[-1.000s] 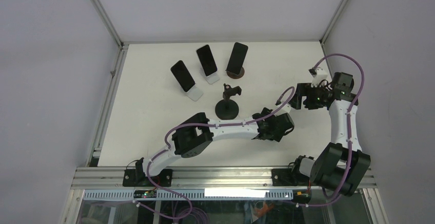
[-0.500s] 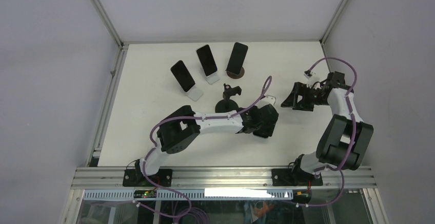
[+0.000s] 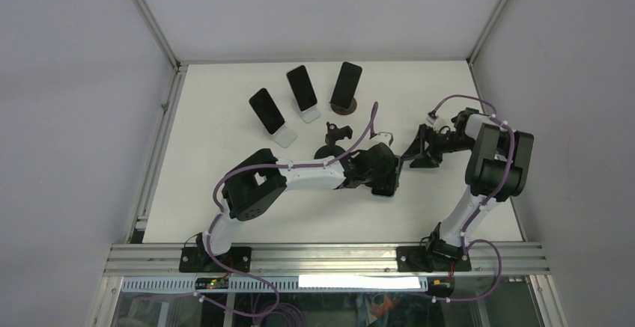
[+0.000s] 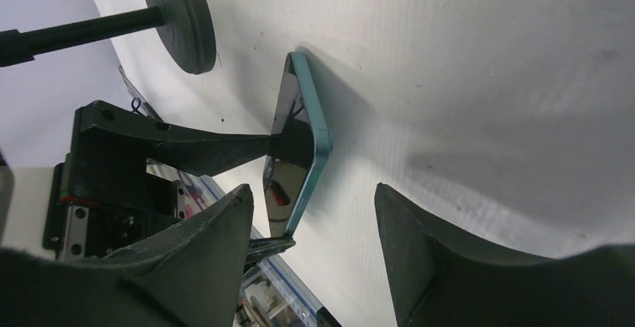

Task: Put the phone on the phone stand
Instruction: Pick up the phone at the center of the board.

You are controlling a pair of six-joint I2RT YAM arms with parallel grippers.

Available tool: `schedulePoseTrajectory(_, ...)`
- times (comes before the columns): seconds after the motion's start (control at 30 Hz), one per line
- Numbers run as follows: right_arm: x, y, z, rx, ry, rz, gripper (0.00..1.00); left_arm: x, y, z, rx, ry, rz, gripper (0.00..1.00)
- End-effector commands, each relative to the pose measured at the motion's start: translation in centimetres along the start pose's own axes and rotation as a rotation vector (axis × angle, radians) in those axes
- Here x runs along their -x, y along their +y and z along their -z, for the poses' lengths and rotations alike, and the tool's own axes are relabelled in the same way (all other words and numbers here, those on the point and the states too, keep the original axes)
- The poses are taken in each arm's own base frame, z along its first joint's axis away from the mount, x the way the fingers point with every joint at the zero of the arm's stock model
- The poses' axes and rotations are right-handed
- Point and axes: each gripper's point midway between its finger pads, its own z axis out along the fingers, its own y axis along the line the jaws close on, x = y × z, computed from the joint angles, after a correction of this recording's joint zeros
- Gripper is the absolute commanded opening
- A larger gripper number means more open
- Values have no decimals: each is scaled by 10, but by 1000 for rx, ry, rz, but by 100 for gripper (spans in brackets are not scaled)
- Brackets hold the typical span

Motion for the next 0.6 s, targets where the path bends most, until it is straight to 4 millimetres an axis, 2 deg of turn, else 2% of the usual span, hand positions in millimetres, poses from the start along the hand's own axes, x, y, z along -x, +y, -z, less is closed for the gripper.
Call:
schedulePoseTrajectory(0.0,1,8,-12,31,63,-21,62,10,-17,3,-89,-6,65,17)
schedulePoseTrajectory(0.17,-5,7,-29,45,132,-38,56,11,-20,1,-107,-4,68,18)
schedulePoseTrajectory(0.33,-12,16,-40,69,186,-22,32,8,-26,-1,-138,17,55,21)
schedulePoseTrajectory(0.47,-12,21,-40,100,186,-23,15,6,-31,-1,-189,55,54,30)
schedulePoseTrajectory(0.53,-11,25,-38,124,182,-19,12,2,-35,1,-234,83,53,35)
schedulePoseTrajectory(0.57,-10,27,-36,136,178,-13,9,2,-37,3,-252,88,48,42)
